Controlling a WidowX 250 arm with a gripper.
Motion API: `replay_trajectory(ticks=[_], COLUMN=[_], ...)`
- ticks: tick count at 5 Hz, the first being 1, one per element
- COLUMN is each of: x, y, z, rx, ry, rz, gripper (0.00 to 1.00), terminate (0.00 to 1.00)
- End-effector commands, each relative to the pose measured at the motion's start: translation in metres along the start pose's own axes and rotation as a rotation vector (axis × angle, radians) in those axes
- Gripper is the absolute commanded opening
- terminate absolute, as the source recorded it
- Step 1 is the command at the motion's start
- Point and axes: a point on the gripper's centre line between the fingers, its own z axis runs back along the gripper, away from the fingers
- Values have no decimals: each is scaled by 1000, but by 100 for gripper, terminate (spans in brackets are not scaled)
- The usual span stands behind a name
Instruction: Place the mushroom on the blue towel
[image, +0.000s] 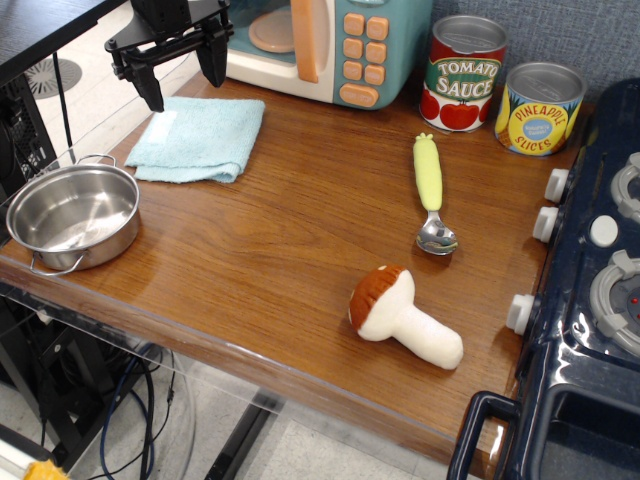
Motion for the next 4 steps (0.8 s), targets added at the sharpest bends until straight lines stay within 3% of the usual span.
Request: replay_trajectory(ticks=[1,2,4], x=[0,-20,-67], y=[0,-2,-11], z=[0,5,26], rx=[0,0,-53], ry=[0,-1,21], rz=[0,-51,-167], gripper=[100,100,100], terminate=[0,0,0])
